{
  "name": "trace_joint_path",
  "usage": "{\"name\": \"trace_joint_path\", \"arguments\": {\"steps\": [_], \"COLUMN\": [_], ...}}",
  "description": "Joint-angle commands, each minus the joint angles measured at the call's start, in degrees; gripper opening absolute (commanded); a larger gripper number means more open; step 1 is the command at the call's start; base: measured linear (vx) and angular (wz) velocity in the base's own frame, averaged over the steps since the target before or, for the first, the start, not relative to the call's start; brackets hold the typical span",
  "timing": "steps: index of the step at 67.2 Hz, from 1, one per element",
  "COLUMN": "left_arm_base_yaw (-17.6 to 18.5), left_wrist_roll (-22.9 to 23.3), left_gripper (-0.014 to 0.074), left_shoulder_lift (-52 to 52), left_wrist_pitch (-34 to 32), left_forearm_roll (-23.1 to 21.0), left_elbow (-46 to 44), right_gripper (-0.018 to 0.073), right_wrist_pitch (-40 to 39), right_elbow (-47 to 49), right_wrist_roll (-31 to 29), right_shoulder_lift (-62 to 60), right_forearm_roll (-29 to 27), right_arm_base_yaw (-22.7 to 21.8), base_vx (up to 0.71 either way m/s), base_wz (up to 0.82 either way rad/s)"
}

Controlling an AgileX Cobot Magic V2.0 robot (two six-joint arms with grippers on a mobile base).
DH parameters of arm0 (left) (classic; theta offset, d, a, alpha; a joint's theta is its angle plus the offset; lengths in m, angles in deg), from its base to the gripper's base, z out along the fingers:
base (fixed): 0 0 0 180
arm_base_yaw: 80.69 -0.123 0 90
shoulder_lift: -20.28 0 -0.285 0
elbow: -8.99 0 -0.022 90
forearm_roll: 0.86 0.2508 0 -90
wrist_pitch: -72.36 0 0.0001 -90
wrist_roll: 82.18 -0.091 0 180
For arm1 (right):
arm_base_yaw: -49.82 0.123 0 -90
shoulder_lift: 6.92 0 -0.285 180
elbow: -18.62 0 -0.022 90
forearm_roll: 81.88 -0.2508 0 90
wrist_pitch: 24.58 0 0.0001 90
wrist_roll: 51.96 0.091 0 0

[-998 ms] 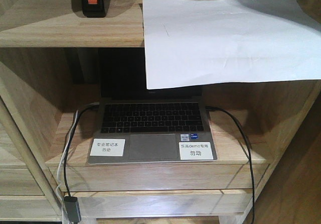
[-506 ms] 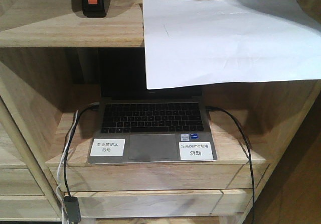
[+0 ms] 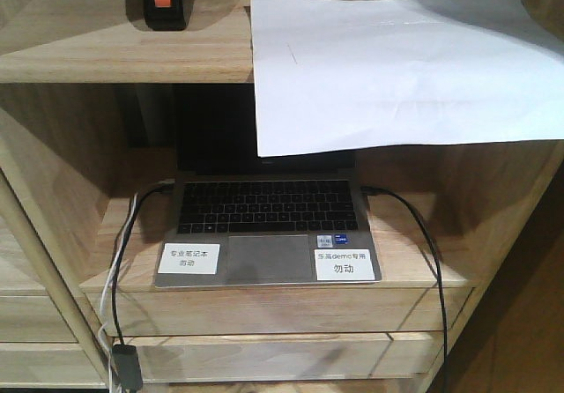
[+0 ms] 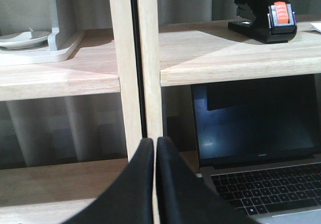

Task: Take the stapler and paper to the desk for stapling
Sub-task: 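Reach the left gripper up toward the black stapler on the upper shelf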

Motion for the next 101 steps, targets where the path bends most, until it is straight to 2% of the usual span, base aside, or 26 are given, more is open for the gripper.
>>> {"name": "trace_joint_path", "arguments": {"steps": [1,12,29,39,63,71,80,88,101], "left_arm_base_yaw": [0.4,0.4,0.4,0.4,0.5,2.0,5.6,10.6,16.9], "left_wrist_roll": [0.3,0.3,0.3,0.3,0.3,0.2,-1.1,-3.4,-3.8], "left_gripper": [0.0020,0.0119,0.0402,0.0510,0.0523,0.0523,0.0523,0.0523,0.0523], "left_shoulder_lift": [0.8,0.8,0.8,0.8,0.8,0.8,2.0,5.0,12.1], "left_wrist_pitch": [-5.0,-5.0,-5.0,-5.2,-5.0,-6.1,-8.5,-9.3,-12.7], "left_forearm_roll": [-0.2,-0.2,-0.2,-0.2,-0.4,-3.4,-3.5,-3.3,-3.3], "left_elbow": [-1.9,-1.9,-1.9,-1.9,-1.9,-1.9,-2.0,-2.0,-2.8], "right_gripper": [-0.0009,-0.0009,-0.0009,-0.0009,-0.0009,-0.0009,-0.0009,-0.0009,-0.0009], "right_wrist_pitch": [-4.2,-4.2,-4.2,-4.2,-4.2,-4.2,-4.2,-4.2,-4.2], "right_elbow": [-1.2,-1.2,-1.2,-1.2,-1.2,-1.2,-1.2,-1.2,-1.2], "right_wrist_roll": [-0.3,-0.3,-0.3,-0.3,-0.3,-0.3,-0.3,-0.3,-0.3], "right_shoulder_lift": [-0.6,-0.6,-0.6,-0.6,-0.6,-0.6,-0.6,-0.6,-0.6], "right_forearm_roll": [0.2,0.2,0.2,0.2,0.2,0.2,0.2,0.2,0.2], "right_arm_base_yaw": [-0.4,-0.4,-0.4,-0.4,-0.4,-0.4,-0.4,-0.4,-0.4], "base_vx": [0.00,0.00,0.00,0.00,0.00,0.00,0.00,0.00,0.00], "base_wz": [0.00,0.00,0.00,0.00,0.00,0.00,0.00,0.00,0.00]}}
